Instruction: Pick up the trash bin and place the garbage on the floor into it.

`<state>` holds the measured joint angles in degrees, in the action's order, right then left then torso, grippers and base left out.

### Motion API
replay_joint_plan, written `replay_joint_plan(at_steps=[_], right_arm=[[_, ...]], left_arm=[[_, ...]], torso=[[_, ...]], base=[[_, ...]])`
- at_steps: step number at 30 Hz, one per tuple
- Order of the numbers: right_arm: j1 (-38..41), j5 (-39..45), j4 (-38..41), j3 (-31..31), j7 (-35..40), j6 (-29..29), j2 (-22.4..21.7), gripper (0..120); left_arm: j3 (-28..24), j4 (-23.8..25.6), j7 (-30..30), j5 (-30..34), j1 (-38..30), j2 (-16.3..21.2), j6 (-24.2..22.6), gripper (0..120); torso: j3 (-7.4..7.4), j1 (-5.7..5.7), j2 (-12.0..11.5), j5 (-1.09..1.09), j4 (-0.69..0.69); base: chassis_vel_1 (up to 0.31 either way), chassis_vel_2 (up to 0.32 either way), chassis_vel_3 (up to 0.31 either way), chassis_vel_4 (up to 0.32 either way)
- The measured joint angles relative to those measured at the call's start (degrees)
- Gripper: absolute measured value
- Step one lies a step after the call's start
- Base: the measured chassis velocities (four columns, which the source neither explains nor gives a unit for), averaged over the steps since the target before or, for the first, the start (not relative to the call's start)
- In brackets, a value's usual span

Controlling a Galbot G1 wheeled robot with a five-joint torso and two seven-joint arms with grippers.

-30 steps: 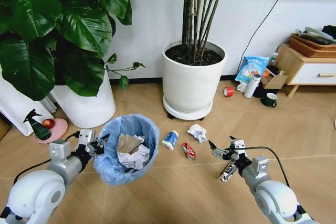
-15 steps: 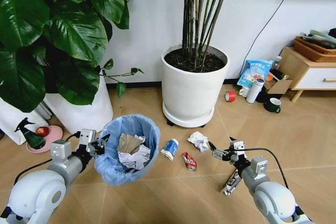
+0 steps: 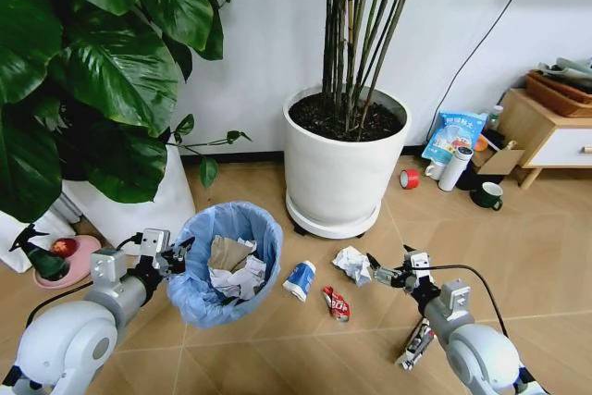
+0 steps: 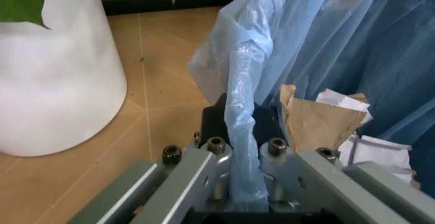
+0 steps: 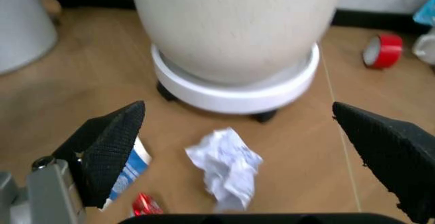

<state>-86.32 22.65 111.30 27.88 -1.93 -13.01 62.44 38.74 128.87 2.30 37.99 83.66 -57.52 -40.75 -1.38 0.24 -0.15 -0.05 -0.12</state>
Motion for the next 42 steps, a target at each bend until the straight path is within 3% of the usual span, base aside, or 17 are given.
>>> replay_joint_plan(at_steps=[15,26,31,42], right_arm=[[-1.1,-1.4,-7.6,1.7,4.6,-1.3,3.6,100],[-2.7,-5.4,-16.4,3.6,5.0,4.4,8.9,100],[-1.8,-3.8,-22.2,4.6,5.1,6.4,10.6,100],[-1.2,2.3,-27.1,6.2,2.7,8.0,11.2,100]], left_arm=[[0.1,-0.8,-0.8,-1.4,0.4,-1.1,0.3,0],[-0.1,-2.0,-1.4,-1.7,-0.1,-1.1,0.5,0],[-0.2,-2.5,-1.7,-1.9,-0.2,-1.0,0.6,0],[-0.3,-2.5,-1.7,-1.9,-0.1,-0.8,0.6,0]], torso=[[0.01,-0.01,0.0,0.01,0.0],[0.01,-0.01,0.0,0.0,-0.01],[0.01,-0.01,0.0,0.01,0.0],[0.01,-0.01,0.0,0.0,-0.01]], base=[[0.0,0.0,0.0,0.0],[0.0,0.0,0.0,0.0],[0.0,0.0,0.0,0.0],[0.0,0.0,0.0,0.0]])
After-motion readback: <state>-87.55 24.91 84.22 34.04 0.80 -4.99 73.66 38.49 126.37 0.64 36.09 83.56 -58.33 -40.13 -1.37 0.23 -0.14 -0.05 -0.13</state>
